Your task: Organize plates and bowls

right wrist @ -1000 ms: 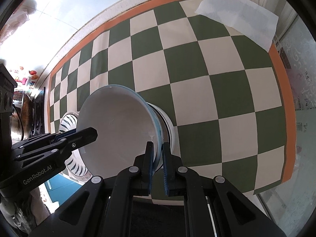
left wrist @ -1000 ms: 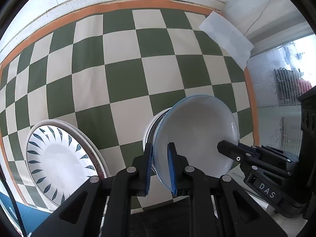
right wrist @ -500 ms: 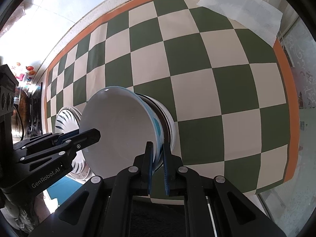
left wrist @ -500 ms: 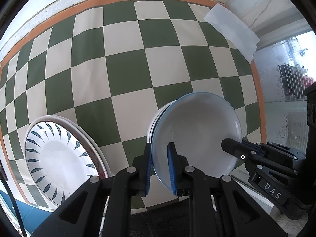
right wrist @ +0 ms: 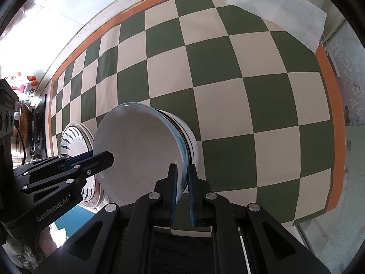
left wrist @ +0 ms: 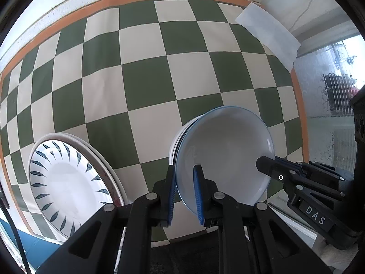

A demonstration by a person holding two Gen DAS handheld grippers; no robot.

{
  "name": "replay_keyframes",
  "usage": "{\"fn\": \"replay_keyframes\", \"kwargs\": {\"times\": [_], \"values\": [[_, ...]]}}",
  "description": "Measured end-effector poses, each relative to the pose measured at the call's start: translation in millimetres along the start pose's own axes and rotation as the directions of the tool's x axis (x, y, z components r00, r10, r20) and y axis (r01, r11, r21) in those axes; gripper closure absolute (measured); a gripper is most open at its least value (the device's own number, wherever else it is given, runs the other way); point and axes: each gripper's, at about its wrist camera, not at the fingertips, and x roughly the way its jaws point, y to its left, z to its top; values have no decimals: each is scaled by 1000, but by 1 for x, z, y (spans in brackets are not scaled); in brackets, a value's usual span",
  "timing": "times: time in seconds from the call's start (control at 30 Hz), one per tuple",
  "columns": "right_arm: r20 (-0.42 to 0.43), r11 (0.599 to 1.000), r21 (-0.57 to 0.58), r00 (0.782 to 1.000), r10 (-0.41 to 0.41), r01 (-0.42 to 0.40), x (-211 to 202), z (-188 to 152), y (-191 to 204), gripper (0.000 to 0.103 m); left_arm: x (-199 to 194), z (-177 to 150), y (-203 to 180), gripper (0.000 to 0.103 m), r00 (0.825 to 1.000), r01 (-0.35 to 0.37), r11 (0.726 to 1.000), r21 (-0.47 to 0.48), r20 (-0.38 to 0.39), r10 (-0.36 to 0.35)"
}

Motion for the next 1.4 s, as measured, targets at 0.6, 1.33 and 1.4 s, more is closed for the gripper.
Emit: {"fn": "replay_keyframes", "kwargs": {"times": [0.6,1.33,1.4], "values": [[33,998,-64,999,0,2,-23,-12,6,92,-51,-20,-6,88,991,-50,998,-33,126,53],[378,991,-66,922,-83,116,-165,-129,60,24,-160,-117,-8,6,912,-61,998,19,408,48],[401,992,-53,912,-83,113,-173,-138,57,17,-168,-126,-10,3,900,-68,997,30,434,48]]}}
